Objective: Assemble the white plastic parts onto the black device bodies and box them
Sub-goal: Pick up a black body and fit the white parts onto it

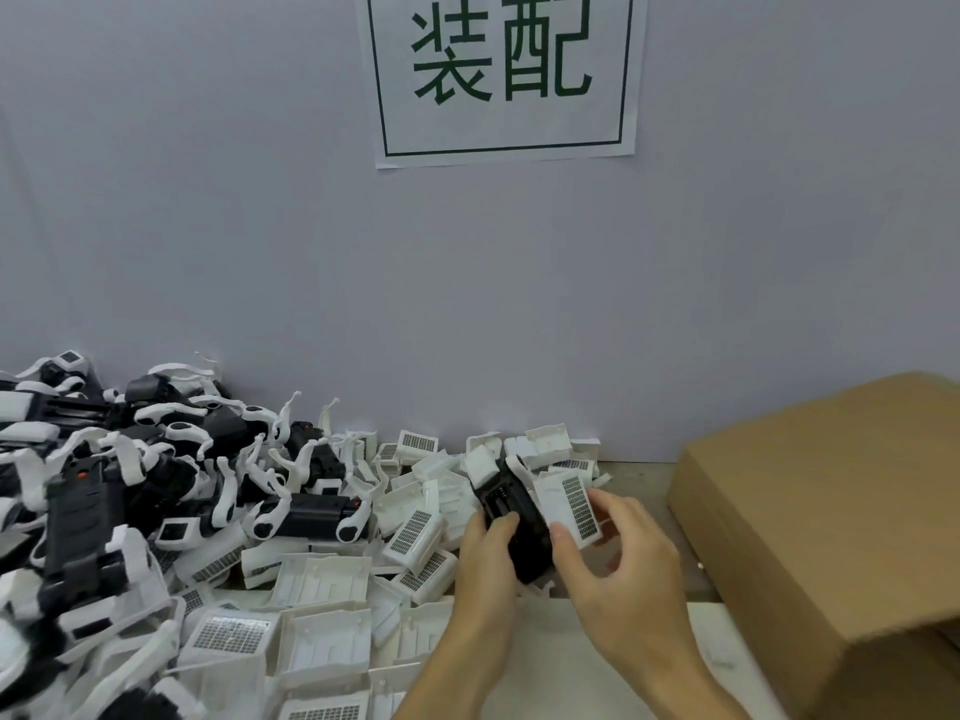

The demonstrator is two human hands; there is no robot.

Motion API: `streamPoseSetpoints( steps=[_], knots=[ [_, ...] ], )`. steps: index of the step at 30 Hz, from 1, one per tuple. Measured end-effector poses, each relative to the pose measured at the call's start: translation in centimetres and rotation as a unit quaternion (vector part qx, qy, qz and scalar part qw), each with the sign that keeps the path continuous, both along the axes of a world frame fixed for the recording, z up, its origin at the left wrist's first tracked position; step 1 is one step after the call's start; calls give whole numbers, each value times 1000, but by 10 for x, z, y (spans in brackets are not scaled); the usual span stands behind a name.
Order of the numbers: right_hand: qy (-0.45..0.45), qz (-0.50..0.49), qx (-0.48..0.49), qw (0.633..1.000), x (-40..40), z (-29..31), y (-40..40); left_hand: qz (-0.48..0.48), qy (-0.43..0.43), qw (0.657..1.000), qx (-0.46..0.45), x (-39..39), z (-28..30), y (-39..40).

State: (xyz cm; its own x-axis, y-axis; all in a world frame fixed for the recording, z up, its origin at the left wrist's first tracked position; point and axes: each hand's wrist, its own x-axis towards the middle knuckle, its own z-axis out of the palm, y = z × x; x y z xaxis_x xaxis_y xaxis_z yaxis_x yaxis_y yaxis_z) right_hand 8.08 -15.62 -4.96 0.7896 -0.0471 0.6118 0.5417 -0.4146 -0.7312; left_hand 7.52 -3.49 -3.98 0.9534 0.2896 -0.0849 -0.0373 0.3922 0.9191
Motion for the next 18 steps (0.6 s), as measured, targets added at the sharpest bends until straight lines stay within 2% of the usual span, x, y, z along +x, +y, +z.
streamPoseSetpoints(
  steps=[6,12,18],
  knots=[
    [16,11,-20,1000,-1,0,2,-14,-22,1000,-14,-2,3,-1],
    [20,-32,-22,999,2,1,-1,-76,-91,991,63,-11,7,-9],
    [4,-82,-12,997,2,2,-1,-54,-72,991,102,-11,6,-8]
  ],
)
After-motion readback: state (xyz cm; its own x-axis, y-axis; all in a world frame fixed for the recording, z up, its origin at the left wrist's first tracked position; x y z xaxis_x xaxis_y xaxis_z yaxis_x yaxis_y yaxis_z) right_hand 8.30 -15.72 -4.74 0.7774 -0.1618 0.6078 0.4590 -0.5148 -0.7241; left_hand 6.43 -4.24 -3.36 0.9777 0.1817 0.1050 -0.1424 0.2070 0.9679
